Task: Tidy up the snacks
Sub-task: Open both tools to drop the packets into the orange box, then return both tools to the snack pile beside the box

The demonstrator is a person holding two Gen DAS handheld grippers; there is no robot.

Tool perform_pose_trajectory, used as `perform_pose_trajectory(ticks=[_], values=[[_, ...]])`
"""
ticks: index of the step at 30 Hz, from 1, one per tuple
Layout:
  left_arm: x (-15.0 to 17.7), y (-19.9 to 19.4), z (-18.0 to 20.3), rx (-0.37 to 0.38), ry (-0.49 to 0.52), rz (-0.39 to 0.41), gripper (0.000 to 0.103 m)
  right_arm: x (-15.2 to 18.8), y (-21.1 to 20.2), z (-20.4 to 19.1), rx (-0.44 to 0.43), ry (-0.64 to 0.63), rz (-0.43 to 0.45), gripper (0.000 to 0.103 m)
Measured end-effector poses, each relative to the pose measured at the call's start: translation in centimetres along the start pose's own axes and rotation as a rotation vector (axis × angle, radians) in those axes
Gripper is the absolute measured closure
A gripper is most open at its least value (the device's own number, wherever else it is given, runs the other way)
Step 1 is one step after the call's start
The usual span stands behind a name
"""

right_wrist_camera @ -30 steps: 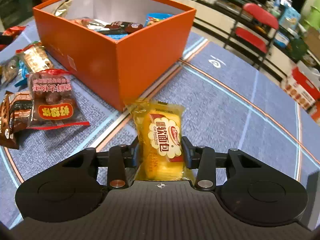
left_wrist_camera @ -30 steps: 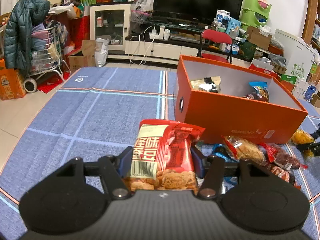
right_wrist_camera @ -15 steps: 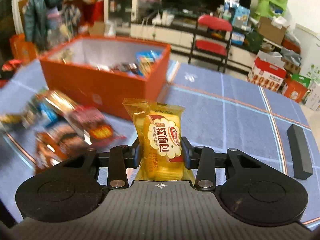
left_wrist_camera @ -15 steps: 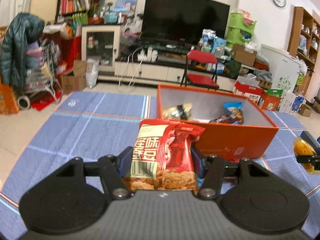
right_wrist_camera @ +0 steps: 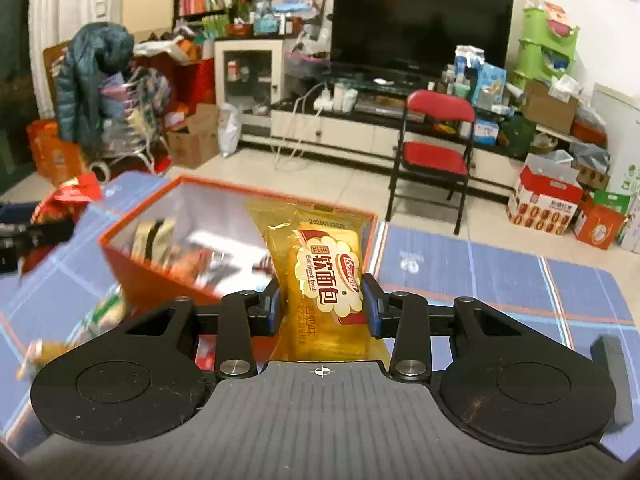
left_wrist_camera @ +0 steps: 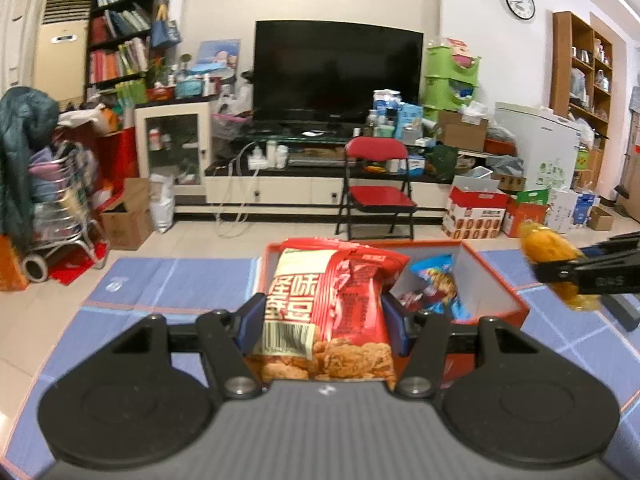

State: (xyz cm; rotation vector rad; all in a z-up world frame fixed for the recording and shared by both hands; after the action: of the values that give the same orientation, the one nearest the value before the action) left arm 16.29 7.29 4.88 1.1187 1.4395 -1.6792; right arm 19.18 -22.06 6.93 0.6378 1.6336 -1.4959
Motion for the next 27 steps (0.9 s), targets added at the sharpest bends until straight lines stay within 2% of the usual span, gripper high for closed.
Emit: perform_pose_trajectory(ticks=[5, 8, 9, 10, 11, 12, 15, 17, 18, 19, 20, 21, 23, 27], values=[[-2.6, 4.8, 2.2, 0.031, 0.001, -0.016, 0.045, -2.7, 3.8, -0.2, 0.0, 0.021, -0.008, 0.081], [-3.1, 8.3, 3.7, 0.03, 0.036, -0.047, 0.043, -3.7, 6.3, -0.6, 0.013, 0.023, -0.027, 0.08], [-3.1, 9.3, 4.1, 0.017, 0.055, -0.061, 0.038, -3.9, 7.2, -0.7, 0.018, 0.027, -0.045, 0.077], [-3.0, 10.2, 4.3, -0.008, 0.075, -0.073, 0.037, -4.1, 8.3, -0.6, 0.016, 0.033, -0.067, 0.07], [-3.0, 10.5, 4.4, -0.028, 0.079, -0.081, 0.037, -4.2, 9.0, -0.6, 0.016, 0.041, -0.078, 0.047], [-3.1, 10.2, 4.2, -0.031, 0.072, -0.079, 0.036, -4.3, 9.2, -0.5, 0.025, 0.049, -0.075, 0.038], [-3.7, 7.5, 3.4, -0.017, 0.068, -0.033, 0.032, -4.3, 6.9, -0.5, 0.022, 0.064, -0.015, 0.039], [-3.6, 4.4, 2.4, -0.017, 0.068, -0.008, 0.028, -3.7, 3.8, -0.6, 0.011, 0.072, 0.043, 0.038], [-3.3, 2.8, 1.9, -0.02, 0.063, 0.004, 0.017, -3.1, 2.2, -0.7, 0.003, 0.069, 0.07, 0.035], [-2.7, 1.0, 1.2, -0.038, 0.054, 0.016, 0.0, -2.1, 0.3, -1.0, -0.012, 0.064, 0.101, 0.032], [-1.8, -1.0, 0.4, -0.064, 0.046, 0.036, 0.001, -0.9, -1.4, -1.4, -0.033, 0.058, 0.13, 0.024], [-0.8, -2.8, -0.3, -0.081, 0.049, 0.041, 0.001, 0.5, -2.9, -1.8, -0.049, 0.053, 0.151, 0.023], [1.4, -5.5, -1.4, -0.129, 0.074, 0.041, 0.001, 3.3, -4.9, -2.8, -0.023, 0.051, 0.158, 0.023], [6.4, -8.9, -3.6, -0.224, 0.073, 0.005, 0.001, 8.5, -6.6, -4.9, 0.001, 0.062, 0.135, 0.023]])
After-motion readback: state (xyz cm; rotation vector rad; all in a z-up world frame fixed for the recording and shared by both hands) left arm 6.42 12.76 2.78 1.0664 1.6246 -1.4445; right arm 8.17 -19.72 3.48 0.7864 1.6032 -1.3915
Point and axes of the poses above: each gripper's, at about its wrist camera, not at the fingertips, and y roughly the way its jaws point, z to its right, x to its underside, the point moved 1 cm from there along y, roughly the way its jaws point, and after that the axes turned 1 degree about y, right-handed, at the moved point
